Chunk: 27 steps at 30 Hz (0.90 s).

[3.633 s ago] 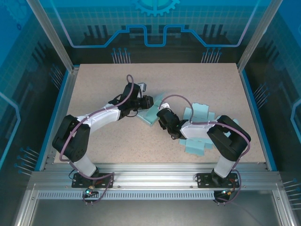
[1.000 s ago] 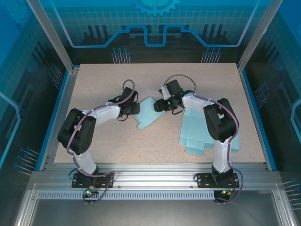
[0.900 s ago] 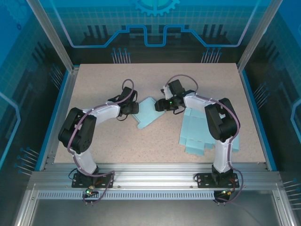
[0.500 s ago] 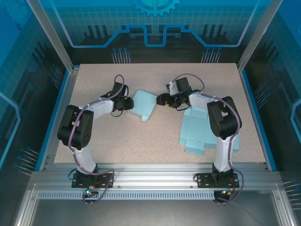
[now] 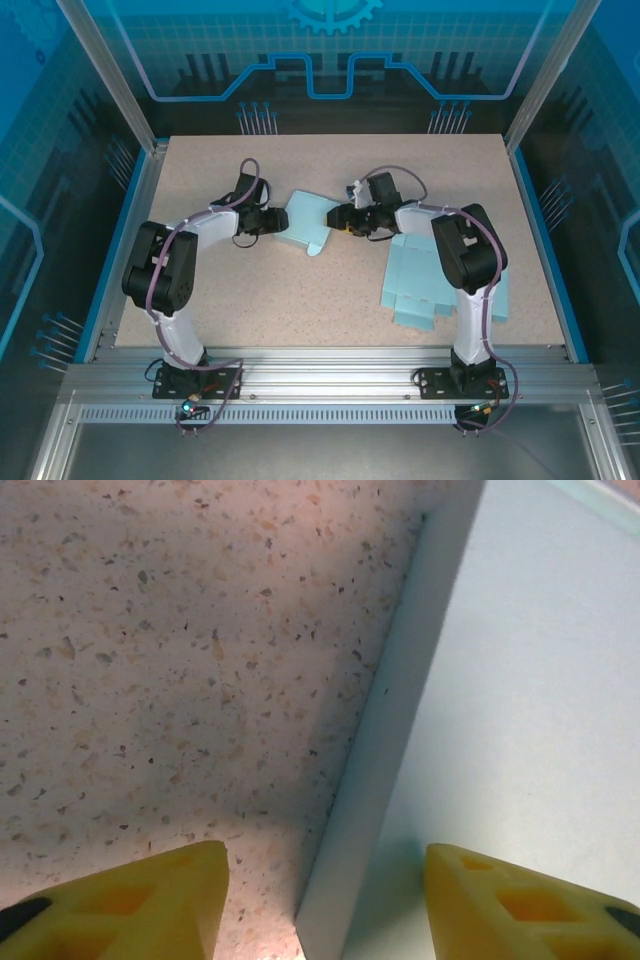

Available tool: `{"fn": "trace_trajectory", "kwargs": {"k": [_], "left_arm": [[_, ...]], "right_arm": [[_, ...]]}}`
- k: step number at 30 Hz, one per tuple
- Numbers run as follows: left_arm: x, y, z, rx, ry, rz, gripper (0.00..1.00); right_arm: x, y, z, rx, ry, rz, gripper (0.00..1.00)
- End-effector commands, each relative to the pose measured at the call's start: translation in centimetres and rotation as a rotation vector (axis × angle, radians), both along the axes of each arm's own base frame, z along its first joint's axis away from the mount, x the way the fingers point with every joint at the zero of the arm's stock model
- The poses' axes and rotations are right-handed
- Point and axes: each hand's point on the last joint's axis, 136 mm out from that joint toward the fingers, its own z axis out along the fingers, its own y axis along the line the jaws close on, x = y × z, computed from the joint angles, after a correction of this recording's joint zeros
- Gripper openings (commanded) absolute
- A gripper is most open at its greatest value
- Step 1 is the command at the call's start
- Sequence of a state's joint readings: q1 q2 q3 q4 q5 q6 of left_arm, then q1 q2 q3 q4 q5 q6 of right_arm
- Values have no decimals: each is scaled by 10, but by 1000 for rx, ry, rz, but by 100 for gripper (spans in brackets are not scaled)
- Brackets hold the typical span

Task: Fold the paper box

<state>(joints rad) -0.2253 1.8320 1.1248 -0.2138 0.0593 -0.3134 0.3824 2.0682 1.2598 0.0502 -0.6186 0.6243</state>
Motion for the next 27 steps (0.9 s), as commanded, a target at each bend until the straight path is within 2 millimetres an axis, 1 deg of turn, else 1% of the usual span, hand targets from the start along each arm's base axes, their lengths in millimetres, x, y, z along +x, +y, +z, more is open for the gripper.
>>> {"fn": "trace_trajectory", "kwargs": {"k": [1,5,6,8,9,12,15,18,24,27], "left_arm": [[-3,6,5,43,34,-1,59],[5,9,14,66,11,7,60],[8,8,14,63,9,4,57],[14,4,13,48,10,-2,45],[16,1,10,38,18,-9,42],[21,-9,4,-3,34,-37,39],[25,-19,2,-43,41,-64,36],[28,-28,5,-91,39,-91,34],[31,-47,13,-197,34,-139,34],[32,-56,16,-242,35,-157,34]], "right_arm": [[-6,11,-9,33,16,28,50],[-5,16,-7,39,11,34,41],[-5,16,-6,42,9,33,39],[-5,18,-2,54,2,37,35],[-6,19,0,59,-2,40,33],[-8,21,10,71,-14,47,29],[-12,21,20,76,-30,50,29],[-16,19,31,74,-46,47,30],[-27,19,54,62,-98,60,40],[-31,19,63,54,-121,64,43]]}}
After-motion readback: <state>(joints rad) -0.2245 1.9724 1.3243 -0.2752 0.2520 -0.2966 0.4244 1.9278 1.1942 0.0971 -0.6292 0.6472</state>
